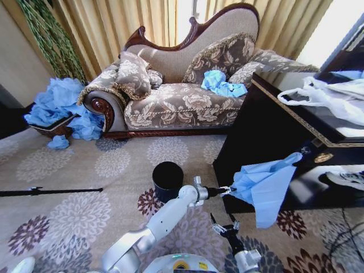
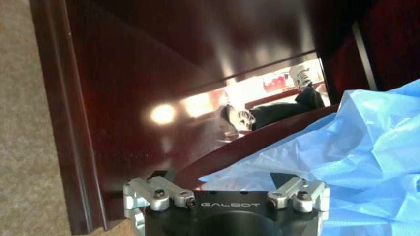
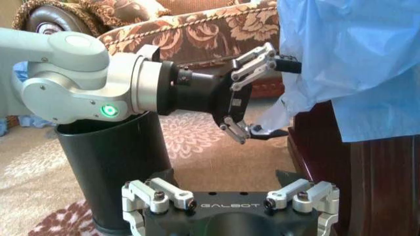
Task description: Place a garbage bag over the trash bin.
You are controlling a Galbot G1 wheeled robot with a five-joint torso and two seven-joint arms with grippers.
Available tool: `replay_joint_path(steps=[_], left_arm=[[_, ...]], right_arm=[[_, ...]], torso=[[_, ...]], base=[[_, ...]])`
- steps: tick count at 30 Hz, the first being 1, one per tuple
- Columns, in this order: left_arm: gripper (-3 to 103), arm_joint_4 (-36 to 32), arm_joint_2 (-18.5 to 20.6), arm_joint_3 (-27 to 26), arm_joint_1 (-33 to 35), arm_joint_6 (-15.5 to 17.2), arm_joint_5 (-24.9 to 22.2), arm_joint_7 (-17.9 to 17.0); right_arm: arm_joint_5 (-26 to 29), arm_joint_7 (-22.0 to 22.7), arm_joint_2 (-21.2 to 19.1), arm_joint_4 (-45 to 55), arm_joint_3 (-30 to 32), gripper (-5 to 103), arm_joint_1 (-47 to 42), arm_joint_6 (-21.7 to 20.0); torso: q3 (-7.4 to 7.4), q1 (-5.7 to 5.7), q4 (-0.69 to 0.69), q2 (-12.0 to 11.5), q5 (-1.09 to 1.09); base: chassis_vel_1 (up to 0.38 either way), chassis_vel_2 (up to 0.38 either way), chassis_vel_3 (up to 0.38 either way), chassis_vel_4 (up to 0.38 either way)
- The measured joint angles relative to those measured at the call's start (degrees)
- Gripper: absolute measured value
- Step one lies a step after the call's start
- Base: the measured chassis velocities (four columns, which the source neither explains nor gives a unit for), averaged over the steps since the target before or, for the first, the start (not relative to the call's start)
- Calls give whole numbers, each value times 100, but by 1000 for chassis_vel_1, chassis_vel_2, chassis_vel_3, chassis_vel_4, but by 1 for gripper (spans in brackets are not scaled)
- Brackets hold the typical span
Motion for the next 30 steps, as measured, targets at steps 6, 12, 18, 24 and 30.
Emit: replay_joint_path(steps=[6, 12, 18, 24, 30], left_arm=[[85, 13, -2, 21, 0, -60, 50, 136], [69, 28, 3, 21, 4, -71, 93, 270], [54, 34, -6, 13, 32, -87, 144, 353], [38, 16, 9, 39, 41, -106, 144, 428], [22, -15, 32, 70, -12, -121, 142, 506]], right_arm=[[-29, -3, -1, -18, -23, 100, 13, 0], [-44, -4, 0, -24, -41, 100, 28, -1], [-50, -5, -11, -26, -51, 100, 29, -5], [-69, -7, -4, -26, -76, 100, 28, -6], [-90, -9, 11, -8, -90, 100, 18, -6]], torso=[[0, 0, 0, 0, 0], [0, 0, 0, 0, 0], [0, 0, 0, 0, 0], [0, 0, 0, 0, 0], [0, 0, 0, 0, 0]], base=[[0, 0, 0, 0], [0, 0, 0, 0], [0, 0, 0, 0], [0, 0, 0, 0], [0, 0, 0, 0]])
